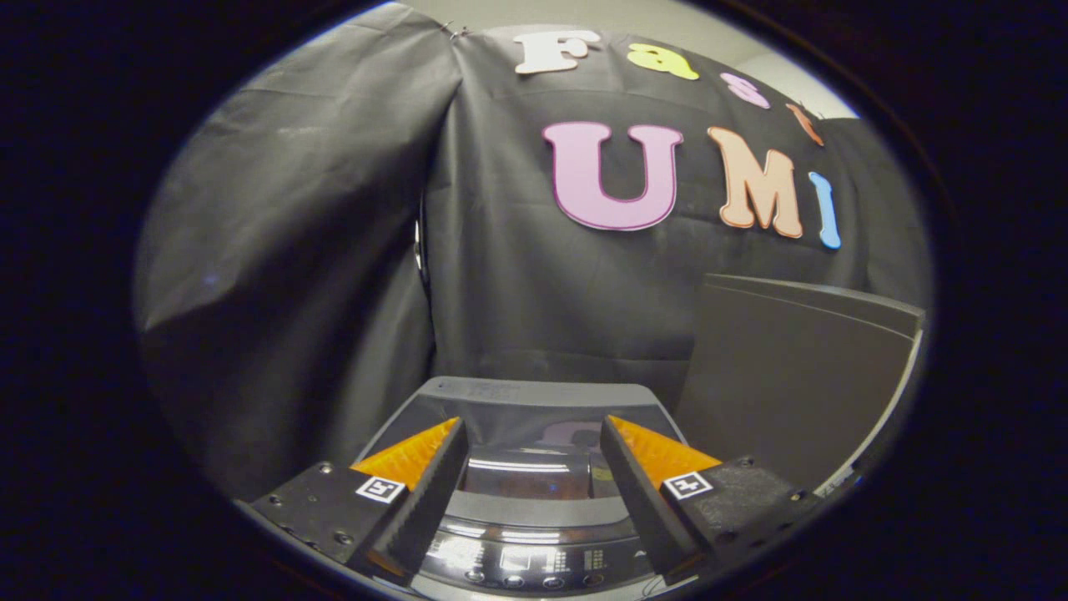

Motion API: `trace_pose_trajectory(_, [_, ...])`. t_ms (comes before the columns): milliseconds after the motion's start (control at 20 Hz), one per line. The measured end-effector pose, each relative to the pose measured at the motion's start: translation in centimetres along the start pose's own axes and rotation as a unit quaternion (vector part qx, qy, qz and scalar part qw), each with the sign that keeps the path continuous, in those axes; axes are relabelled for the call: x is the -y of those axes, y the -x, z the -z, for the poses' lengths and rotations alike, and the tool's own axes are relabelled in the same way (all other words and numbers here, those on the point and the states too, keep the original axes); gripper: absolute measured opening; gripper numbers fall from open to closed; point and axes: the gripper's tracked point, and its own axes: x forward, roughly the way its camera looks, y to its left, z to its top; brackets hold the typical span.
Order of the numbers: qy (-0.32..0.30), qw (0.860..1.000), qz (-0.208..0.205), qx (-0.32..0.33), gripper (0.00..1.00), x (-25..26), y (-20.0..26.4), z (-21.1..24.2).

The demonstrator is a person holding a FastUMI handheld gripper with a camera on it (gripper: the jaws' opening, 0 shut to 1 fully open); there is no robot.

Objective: Put the clothes into the washing machine and then close the washing machine lid.

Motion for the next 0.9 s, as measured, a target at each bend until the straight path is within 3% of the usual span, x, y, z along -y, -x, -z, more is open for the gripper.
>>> trace_pose_trajectory(300, [-0.044,0.997,-0.011,0.067,0.96,1.6,5.9,-5.2])
trace_pose_trajectory(650, [-0.102,0.991,-0.011,0.088,0.97,3.6,10.5,-10.2])
trace_pose_trajectory(900, [-0.101,0.989,-0.002,0.109,0.97,5.4,14.0,-13.2])
